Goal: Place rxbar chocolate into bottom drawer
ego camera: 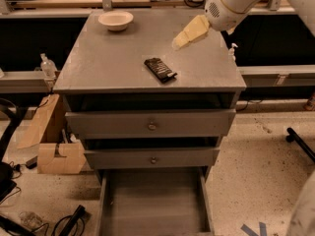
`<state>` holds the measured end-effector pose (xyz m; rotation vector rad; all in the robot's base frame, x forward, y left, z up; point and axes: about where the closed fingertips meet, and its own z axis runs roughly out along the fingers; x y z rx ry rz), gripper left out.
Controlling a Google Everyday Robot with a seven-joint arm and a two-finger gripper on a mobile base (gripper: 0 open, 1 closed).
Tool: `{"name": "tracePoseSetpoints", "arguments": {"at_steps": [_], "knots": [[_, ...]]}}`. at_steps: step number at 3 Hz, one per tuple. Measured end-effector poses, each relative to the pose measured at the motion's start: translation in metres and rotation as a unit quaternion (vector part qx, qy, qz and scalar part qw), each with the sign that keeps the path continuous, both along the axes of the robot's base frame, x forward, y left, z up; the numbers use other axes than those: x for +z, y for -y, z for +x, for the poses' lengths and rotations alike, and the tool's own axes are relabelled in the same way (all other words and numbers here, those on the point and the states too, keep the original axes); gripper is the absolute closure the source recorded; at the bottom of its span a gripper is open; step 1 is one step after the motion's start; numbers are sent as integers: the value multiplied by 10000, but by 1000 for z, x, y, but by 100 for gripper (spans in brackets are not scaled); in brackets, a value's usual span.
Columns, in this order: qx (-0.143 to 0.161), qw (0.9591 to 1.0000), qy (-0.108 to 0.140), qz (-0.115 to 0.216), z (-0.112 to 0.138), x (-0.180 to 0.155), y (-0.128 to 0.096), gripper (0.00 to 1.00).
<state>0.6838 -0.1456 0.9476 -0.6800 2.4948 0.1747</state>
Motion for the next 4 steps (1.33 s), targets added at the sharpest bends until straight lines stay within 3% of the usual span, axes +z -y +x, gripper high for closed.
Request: {"name": "tracePoseSetpoints", "arguments": {"at_steps": [1, 2, 4], "knots": [[-124, 9992, -283, 265, 25, -28, -24, 0], [-42, 9970, -616, 475, 43, -59, -56, 0], [59, 9923, -1219, 187, 55, -112, -94, 0]]}}
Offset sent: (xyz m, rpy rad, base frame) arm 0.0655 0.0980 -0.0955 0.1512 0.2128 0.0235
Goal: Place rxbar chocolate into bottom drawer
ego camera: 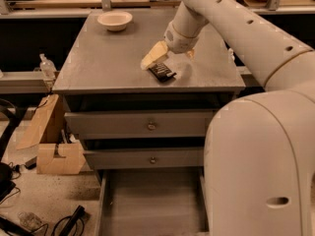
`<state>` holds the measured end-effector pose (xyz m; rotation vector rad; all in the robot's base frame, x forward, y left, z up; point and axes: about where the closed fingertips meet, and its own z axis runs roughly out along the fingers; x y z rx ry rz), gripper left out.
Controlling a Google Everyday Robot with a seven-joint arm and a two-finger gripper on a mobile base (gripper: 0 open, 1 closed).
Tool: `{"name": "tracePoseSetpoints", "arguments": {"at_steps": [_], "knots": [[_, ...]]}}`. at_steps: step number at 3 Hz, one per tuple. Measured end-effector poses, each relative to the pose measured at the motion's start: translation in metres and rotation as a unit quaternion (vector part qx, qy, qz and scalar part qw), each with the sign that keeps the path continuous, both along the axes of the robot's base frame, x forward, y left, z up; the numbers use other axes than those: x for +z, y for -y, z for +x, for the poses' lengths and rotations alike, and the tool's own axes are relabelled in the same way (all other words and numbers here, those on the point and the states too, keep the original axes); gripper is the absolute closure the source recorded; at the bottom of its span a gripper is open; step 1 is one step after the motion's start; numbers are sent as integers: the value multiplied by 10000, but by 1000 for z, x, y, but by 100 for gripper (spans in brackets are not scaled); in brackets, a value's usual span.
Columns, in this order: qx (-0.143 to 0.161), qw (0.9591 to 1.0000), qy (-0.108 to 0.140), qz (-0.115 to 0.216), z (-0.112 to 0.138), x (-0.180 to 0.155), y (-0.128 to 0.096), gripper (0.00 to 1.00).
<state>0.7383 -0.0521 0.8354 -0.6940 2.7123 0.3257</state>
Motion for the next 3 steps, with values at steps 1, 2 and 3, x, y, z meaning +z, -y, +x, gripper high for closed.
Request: {"name": "tracePoseSetpoints", "arguments": {"at_steps": [1, 2, 3], "knots": [[-1, 9991, -172, -379, 2, -17, -2, 0], [41, 9974, -234, -687, 3, -28, -4, 14], [96, 9964, -254, -806, 3, -32, -6, 36]]}}
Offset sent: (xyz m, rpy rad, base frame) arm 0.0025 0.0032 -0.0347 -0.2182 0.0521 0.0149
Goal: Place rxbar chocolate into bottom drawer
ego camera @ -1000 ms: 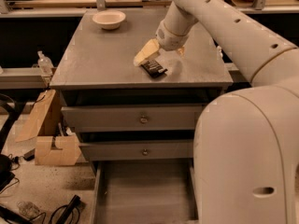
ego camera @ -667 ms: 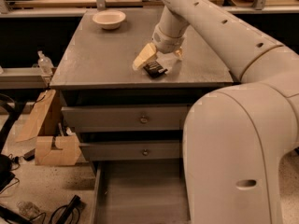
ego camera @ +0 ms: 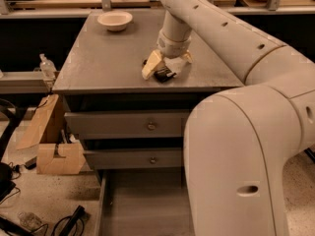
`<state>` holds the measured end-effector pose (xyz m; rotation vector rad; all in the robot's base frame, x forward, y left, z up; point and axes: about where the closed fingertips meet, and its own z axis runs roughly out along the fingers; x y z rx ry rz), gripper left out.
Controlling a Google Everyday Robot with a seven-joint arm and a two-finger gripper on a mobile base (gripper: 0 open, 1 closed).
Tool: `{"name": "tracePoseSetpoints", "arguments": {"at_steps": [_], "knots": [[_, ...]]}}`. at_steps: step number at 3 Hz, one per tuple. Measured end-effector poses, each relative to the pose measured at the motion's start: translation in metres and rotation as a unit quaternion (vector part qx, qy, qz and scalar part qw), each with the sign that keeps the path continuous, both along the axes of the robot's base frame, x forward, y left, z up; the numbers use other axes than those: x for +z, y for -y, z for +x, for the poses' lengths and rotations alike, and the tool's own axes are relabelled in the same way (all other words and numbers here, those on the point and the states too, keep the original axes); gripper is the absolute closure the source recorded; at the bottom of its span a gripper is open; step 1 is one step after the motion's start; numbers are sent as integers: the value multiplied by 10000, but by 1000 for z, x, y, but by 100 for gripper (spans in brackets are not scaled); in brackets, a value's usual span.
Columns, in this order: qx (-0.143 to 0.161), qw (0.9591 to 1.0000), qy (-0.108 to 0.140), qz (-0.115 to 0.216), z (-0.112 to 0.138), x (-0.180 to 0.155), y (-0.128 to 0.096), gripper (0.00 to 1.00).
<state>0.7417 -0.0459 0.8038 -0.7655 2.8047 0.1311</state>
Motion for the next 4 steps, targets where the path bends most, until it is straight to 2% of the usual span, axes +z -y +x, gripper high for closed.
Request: {"name": "tracePoseSetpoints", "arguments": {"at_steps": [2, 3, 4], "knots": [[0, 10000, 0, 0, 0, 18, 0, 82], [0, 10000, 0, 0, 0, 27, 0, 100], [0, 10000, 0, 0, 0, 28, 0, 100]]}}
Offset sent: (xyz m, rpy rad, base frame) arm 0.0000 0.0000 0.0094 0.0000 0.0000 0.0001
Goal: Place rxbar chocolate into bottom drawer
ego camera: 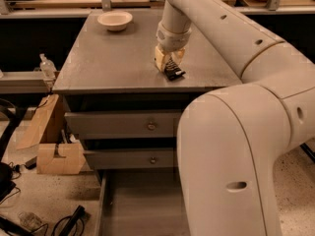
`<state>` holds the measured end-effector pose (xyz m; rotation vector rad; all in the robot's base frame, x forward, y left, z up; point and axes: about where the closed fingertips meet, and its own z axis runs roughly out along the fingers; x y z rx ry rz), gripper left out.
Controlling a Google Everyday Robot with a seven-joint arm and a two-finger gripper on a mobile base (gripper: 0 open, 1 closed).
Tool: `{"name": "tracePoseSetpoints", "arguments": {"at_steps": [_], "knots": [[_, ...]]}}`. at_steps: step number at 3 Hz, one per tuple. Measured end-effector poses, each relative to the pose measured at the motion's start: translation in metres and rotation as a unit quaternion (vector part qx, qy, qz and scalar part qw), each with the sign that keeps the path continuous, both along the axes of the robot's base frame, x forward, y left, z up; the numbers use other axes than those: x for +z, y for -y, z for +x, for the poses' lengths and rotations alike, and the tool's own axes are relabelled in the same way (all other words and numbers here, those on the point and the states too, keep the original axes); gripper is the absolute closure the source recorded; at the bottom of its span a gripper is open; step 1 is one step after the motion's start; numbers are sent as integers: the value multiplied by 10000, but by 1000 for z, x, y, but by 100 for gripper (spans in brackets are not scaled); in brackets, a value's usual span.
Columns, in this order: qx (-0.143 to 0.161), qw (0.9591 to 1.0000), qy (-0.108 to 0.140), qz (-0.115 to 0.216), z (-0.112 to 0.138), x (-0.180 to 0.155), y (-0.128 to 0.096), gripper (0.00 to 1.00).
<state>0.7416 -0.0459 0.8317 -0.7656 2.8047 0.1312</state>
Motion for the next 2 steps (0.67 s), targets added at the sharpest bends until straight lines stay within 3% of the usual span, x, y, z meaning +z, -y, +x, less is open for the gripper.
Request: {"name": "tracePoseSetpoints", "arguments": {"at_steps": [1, 2], "knots": [[90, 9996, 221, 181, -2, 24, 14, 100], [131, 9976, 566, 378, -19, 63, 40, 100]]}}
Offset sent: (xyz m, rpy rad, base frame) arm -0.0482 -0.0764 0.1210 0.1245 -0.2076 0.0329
